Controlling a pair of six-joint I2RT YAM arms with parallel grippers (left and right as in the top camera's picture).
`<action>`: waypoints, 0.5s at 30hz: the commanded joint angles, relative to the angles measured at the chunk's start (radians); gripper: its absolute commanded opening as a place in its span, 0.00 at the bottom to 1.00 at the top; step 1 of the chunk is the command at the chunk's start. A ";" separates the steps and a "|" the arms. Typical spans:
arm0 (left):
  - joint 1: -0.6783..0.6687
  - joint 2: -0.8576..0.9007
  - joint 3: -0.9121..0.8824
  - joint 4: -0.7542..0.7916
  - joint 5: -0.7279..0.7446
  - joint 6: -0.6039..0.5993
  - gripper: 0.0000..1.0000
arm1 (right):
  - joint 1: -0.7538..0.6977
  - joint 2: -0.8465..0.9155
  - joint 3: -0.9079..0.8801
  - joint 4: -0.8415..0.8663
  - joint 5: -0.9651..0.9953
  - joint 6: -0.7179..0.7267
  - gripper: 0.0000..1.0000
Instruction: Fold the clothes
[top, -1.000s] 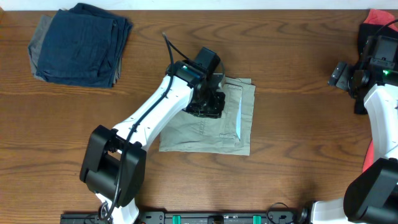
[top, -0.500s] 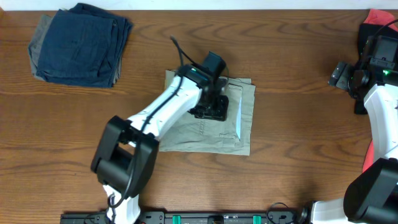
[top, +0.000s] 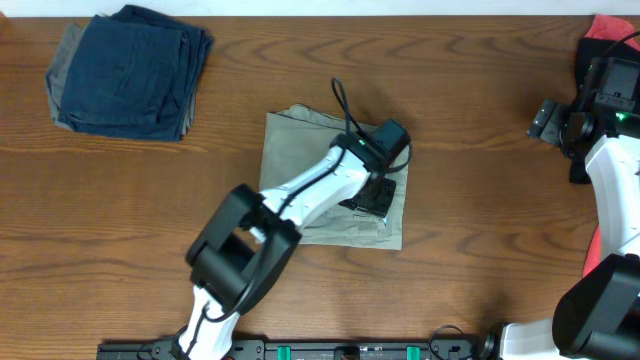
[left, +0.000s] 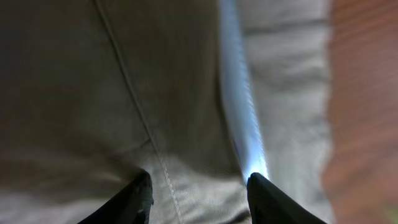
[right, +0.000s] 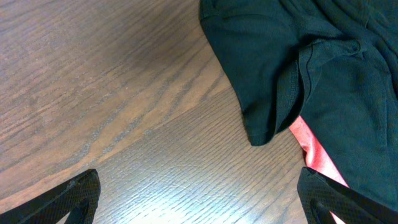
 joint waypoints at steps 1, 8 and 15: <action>-0.003 0.037 -0.003 0.020 -0.039 -0.038 0.51 | -0.008 -0.010 0.006 -0.001 0.011 -0.003 0.99; -0.003 0.037 0.008 0.012 -0.039 -0.043 0.51 | -0.008 -0.010 0.006 -0.001 0.011 -0.003 0.99; -0.003 -0.001 0.076 -0.077 -0.033 -0.043 0.50 | -0.008 -0.010 0.006 -0.001 0.011 -0.003 0.99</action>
